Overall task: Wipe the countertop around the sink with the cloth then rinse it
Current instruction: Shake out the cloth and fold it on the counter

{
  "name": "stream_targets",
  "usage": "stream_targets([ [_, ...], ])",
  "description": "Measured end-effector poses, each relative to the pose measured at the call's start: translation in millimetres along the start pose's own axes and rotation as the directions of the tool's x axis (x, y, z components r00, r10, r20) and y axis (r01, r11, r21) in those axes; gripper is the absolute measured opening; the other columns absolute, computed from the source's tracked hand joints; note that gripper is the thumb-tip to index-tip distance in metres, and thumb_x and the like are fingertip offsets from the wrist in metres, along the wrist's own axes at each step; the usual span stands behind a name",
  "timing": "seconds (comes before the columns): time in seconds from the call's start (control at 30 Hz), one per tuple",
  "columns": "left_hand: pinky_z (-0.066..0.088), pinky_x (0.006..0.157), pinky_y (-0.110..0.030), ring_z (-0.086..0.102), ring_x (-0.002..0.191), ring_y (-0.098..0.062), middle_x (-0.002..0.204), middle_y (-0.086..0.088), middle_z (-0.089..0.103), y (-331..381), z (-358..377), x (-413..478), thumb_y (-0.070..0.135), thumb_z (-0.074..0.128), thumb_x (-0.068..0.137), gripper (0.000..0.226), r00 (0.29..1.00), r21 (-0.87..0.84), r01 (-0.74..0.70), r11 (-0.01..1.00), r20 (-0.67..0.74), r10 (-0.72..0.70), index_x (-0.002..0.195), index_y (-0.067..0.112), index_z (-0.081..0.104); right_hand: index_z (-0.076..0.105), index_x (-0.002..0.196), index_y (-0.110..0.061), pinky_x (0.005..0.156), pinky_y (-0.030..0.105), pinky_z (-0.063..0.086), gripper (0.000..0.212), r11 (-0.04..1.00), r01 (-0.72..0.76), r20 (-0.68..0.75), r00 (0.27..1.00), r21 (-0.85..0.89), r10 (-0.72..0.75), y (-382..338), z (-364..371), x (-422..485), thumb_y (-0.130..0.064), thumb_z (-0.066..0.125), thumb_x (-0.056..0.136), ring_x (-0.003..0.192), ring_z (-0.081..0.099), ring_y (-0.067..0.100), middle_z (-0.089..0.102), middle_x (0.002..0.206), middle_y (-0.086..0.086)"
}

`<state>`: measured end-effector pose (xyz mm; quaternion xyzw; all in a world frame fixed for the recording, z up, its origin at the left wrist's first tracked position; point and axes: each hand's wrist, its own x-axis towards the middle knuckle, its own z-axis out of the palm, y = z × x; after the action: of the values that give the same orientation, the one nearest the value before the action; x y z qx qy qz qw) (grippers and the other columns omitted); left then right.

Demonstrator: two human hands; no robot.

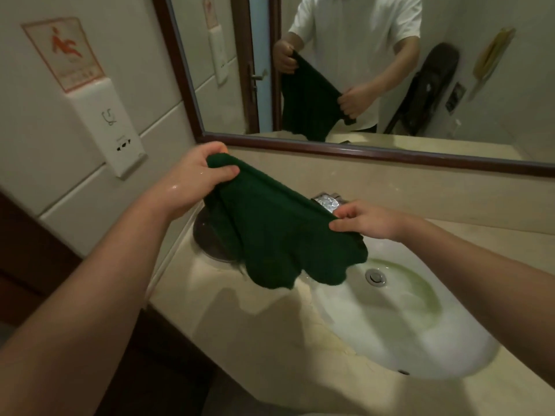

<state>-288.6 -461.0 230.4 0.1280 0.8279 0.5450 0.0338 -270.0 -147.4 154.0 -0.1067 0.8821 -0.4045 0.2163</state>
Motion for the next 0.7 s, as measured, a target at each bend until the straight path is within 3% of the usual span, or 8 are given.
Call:
stream_targets([
  [0.13, 0.045, 0.057, -0.024, 0.057, 0.066, -0.010, 0.071, 0.002, 0.057, -13, -17, 1, 0.014, 0.062, 0.091, 0.026, 0.990, -0.020, 0.021, 1.000, -0.141, -0.024, 0.071, 0.027, 0.053, 0.054, 0.081, 0.001, 0.081, 0.037, 0.040, 0.037, 0.996, -0.013, -0.005, 1.000, 0.087, 0.013, 14, 9, 4, -0.036, 0.059, 0.081, 0.078, 0.051, 0.020, 0.052, 0.079, 0.011],
  [0.2, 0.046, 0.064, -0.029, 0.059, 0.072, -0.015, 0.075, 0.001, 0.060, -22, -26, 2, 0.011, 0.065, 0.089, 0.026, 0.981, -0.068, 0.028, 0.997, -0.189, -0.041, 0.072, 0.030, 0.055, 0.053, 0.084, -0.002, 0.087, 0.042, 0.042, 0.032, 0.979, -0.019, -0.065, 0.997, 0.204, 0.033, 25, 12, 9, -0.034, 0.059, 0.084, 0.083, 0.050, 0.022, 0.051, 0.084, 0.011],
  [0.27, 0.048, 0.066, -0.031, 0.061, 0.075, -0.017, 0.078, 0.001, 0.062, -32, -33, 3, 0.007, 0.066, 0.087, 0.027, 0.976, -0.065, 0.047, 0.997, -0.211, -0.060, 0.076, 0.030, 0.056, 0.052, 0.081, -0.011, 0.080, 0.040, 0.043, 0.023, 0.963, -0.014, -0.166, 0.984, 0.269, 0.060, 29, 15, 16, -0.031, 0.058, 0.091, 0.081, 0.049, 0.025, 0.051, 0.083, 0.012],
  [0.37, 0.047, 0.065, -0.028, 0.062, 0.074, -0.017, 0.077, -0.001, 0.062, -48, -42, 7, -0.007, 0.065, 0.082, 0.033, 0.954, -0.102, 0.072, 0.992, -0.283, -0.099, 0.080, 0.025, 0.055, 0.053, 0.080, -0.019, 0.061, 0.024, 0.044, 0.019, 0.972, 0.006, -0.368, 0.926, 0.235, 0.084, 23, 18, 26, -0.028, 0.056, 0.096, 0.068, 0.050, 0.018, 0.053, 0.073, 0.006],
  [0.5, 0.049, 0.064, -0.023, 0.062, 0.083, -0.018, 0.084, -0.001, 0.064, -66, -52, 13, -0.014, 0.063, 0.077, 0.037, 0.904, -0.192, 0.102, 0.976, -0.393, -0.171, 0.084, 0.023, 0.057, 0.059, 0.080, -0.017, 0.064, 0.030, 0.047, 0.018, 0.978, 0.070, -0.517, 0.855, 0.196, 0.043, 7, 11, 37, -0.030, 0.062, 0.092, 0.069, 0.055, 0.015, 0.059, 0.074, 0.003],
  [0.7, 0.049, 0.060, -0.020, 0.057, 0.078, -0.012, 0.082, 0.002, 0.057, -74, -61, -9, -0.023, 0.050, 0.071, 0.047, 0.887, -0.301, 0.014, 0.954, -0.437, -0.151, 0.080, 0.023, 0.054, 0.063, 0.086, -0.012, 0.058, 0.018, 0.046, 0.013, 0.982, 0.184, -0.624, 0.773, 0.052, -0.112, -17, -3, 20, -0.025, 0.068, 0.088, 0.063, 0.054, 0.006, 0.061, 0.076, 0.001],
])
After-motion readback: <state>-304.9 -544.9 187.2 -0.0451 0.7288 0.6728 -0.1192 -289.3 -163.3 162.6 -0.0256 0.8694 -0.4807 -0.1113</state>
